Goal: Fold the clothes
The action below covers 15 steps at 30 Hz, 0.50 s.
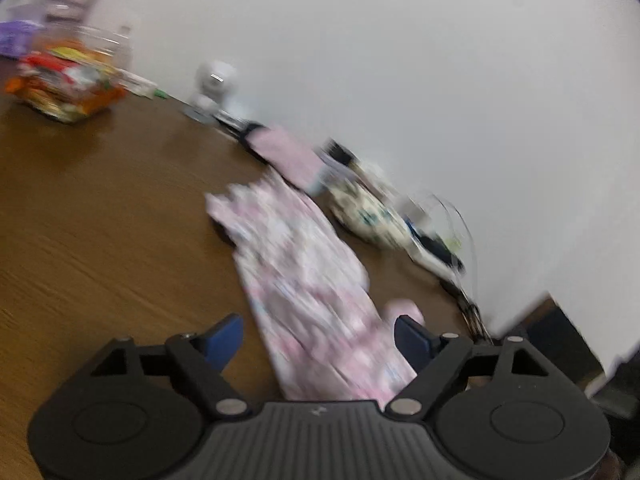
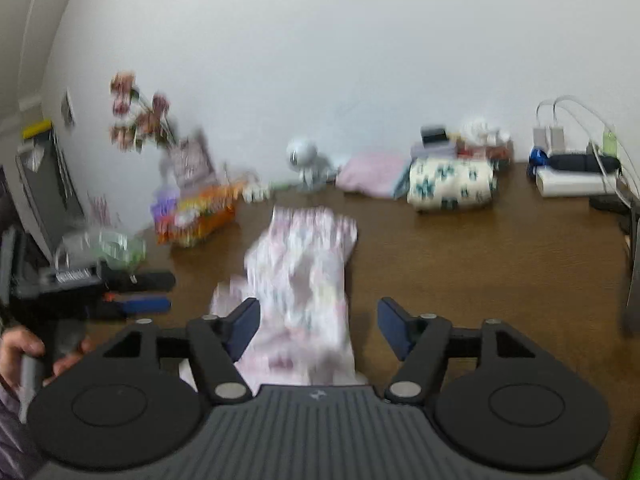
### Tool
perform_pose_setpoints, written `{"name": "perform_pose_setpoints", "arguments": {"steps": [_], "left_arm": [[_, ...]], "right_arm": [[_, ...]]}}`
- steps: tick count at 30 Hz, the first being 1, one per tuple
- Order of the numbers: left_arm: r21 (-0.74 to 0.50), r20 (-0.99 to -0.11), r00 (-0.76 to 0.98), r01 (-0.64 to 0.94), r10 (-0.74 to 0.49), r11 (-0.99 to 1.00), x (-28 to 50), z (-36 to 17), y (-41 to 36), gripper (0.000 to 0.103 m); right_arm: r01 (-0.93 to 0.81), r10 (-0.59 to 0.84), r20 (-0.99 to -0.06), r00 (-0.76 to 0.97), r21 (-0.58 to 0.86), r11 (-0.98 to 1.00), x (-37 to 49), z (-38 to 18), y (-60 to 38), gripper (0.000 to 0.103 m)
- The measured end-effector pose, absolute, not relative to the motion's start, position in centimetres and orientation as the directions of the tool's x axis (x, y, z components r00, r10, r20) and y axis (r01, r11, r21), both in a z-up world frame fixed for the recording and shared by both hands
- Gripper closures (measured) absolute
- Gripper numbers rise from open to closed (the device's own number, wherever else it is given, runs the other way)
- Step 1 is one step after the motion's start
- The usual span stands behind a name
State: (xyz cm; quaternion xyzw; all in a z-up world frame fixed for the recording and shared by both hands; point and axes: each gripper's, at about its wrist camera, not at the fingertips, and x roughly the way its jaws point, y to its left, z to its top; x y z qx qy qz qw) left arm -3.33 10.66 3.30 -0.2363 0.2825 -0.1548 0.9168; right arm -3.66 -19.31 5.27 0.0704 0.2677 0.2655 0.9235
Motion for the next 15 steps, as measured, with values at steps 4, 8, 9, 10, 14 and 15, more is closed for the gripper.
{"name": "perform_pose_setpoints", "arguments": {"steps": [4,8,9,10,14,15], "left_arm": [[-0.431,-0.500,0.750,0.218,-0.433,0.876,-2.7,2.2,7.2,0.039],[-0.400,-0.553,0.689,0.273,-0.468,0.875,-3.2,1.0,6.4,0.093],[-0.410,-0.560,0.670,0.287,-0.487,0.866,-3.6,0.6,6.9,0.093],[-0.430,-0.562,0.649,0.300,-0.512,0.852,-4.1,0.3,7.6,0.095],[-0.512,-0.525,0.595,0.351,-0.608,0.784,-7.5,0.2,11.2,0.096],[-0.513,-0.527,0.600,0.340,-0.601,0.789,-7.9,0.2,11.9,0.094]], "right_arm": [[-0.475,0.578,-0.491,0.651,0.330,0.815,-1.6,2.8,-17.5,0.061],[-0.508,0.679,-0.473,0.561,0.451,0.734,-1.7,2.6,-17.2,0.093],[-0.514,0.702,-0.469,0.536,0.478,0.712,-2.2,2.5,-17.2,0.097],[-0.505,0.733,-0.458,0.503,0.532,0.679,-2.5,2.3,-17.6,0.098],[-0.444,0.862,-0.350,0.368,0.748,0.493,-4.3,1.6,-19.3,0.099],[-0.426,0.868,-0.330,0.371,0.770,0.475,-4.1,1.5,-19.5,0.099]]}}
